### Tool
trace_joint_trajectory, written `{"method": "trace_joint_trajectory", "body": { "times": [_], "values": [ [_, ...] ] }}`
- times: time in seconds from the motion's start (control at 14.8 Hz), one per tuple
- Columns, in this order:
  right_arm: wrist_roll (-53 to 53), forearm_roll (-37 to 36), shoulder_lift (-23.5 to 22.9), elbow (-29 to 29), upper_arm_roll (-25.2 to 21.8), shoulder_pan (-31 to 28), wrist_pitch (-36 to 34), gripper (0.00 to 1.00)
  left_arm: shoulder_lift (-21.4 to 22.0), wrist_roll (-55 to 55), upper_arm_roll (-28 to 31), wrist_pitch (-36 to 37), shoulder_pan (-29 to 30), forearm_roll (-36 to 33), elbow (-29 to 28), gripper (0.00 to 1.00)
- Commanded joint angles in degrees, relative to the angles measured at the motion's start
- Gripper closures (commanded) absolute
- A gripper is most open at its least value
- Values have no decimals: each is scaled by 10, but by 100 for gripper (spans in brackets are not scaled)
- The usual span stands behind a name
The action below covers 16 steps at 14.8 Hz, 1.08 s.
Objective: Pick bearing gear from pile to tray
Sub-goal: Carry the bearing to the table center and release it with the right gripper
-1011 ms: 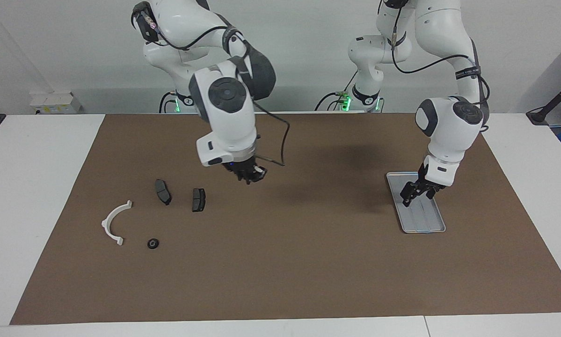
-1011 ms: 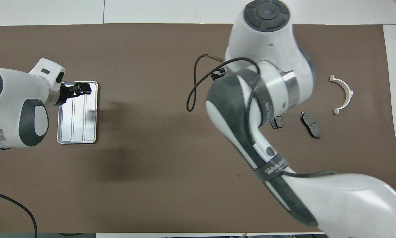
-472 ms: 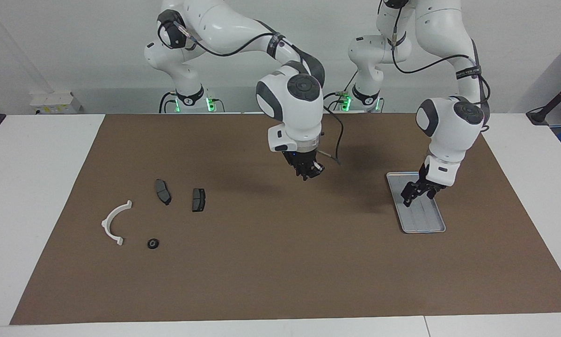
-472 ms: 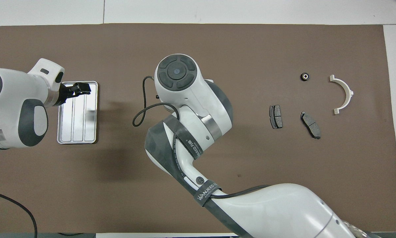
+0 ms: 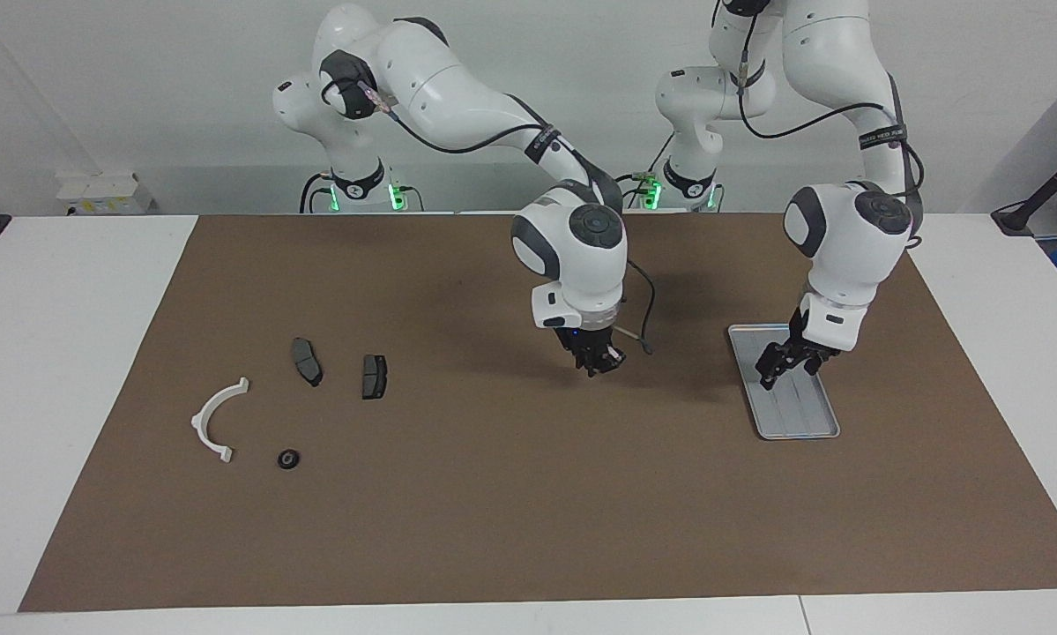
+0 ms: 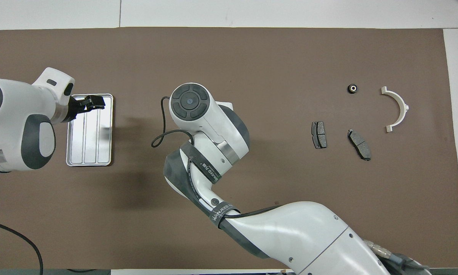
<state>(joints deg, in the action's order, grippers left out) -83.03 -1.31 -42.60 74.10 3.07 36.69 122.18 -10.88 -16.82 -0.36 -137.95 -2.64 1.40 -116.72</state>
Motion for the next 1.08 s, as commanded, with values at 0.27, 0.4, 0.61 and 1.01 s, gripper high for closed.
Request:
{"method": "trace_joint_trajectory", "body": {
  "times": [0.27, 0.4, 0.61, 1.01],
  "values": [
    [-19, -22, -1, 28, 2, 0, 36, 91, -4, -7, 2, -5, 0, -4, 6, 0],
    [-26, -29, -1, 22, 1, 1, 16, 0, -4, -6, 2, -5, 0, -4, 5, 0],
    [-18, -39, 1, -15, -2, -13, -66, 0, -4, -5, 2, -5, 1, -4, 5, 0],
    [272, -26, 65, -87, 7, -135, -237, 0, -4, -8, 2, 27, -3, -4, 28, 0]
  ]
}}
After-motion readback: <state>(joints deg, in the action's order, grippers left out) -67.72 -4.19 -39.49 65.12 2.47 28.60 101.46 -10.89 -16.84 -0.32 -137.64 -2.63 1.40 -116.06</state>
